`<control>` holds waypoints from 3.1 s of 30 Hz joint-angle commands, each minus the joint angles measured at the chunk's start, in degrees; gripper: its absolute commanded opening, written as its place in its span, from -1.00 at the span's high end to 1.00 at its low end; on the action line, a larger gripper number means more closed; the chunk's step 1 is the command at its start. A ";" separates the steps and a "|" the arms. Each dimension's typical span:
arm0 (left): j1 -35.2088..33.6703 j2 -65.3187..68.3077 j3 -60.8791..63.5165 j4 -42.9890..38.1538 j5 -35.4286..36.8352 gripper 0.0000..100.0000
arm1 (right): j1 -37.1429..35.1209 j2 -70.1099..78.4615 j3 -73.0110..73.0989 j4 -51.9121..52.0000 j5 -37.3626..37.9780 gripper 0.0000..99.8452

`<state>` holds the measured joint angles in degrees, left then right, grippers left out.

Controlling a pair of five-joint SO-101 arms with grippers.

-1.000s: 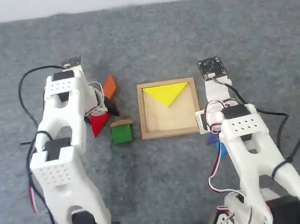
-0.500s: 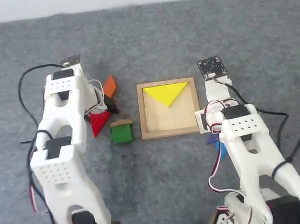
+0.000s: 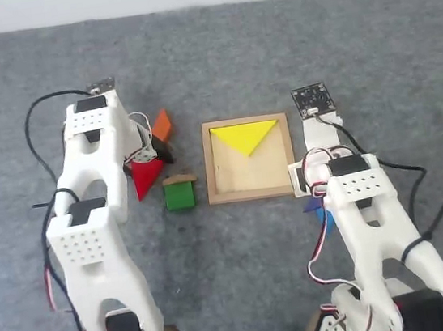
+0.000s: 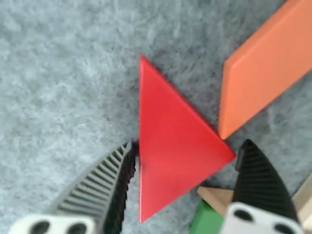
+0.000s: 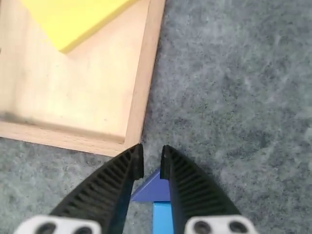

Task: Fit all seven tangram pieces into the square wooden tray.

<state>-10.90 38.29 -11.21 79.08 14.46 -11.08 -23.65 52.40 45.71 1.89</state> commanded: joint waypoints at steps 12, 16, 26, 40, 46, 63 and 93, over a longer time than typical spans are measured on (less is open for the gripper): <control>-0.09 0.18 -2.77 -0.26 -0.88 0.46 | -0.31 -2.77 -0.35 -0.92 0.88 0.86; -0.09 0.09 -2.77 -0.26 -0.97 0.46 | -0.31 -2.77 -0.35 -0.92 0.88 0.86; -0.26 -1.41 -2.42 0.35 -2.55 0.47 | -0.31 -2.77 -0.35 -0.92 0.79 0.86; 2.81 -2.73 0.22 -0.70 -3.78 0.58 | -0.31 -2.77 -0.35 -0.92 0.79 0.86; 2.73 -2.73 0.22 -0.70 -3.78 0.59 | -0.31 -2.77 -0.35 -0.92 0.79 0.86; 8.88 -15.74 12.97 -5.10 -3.87 0.69 | -0.31 -2.95 -0.35 -0.92 0.88 0.86; 15.56 -16.35 17.10 -14.33 -7.47 0.92 | -0.22 -3.38 -0.62 -0.40 0.88 0.86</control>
<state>2.73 22.64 4.62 66.95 7.96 -11.16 -23.65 52.40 45.71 1.89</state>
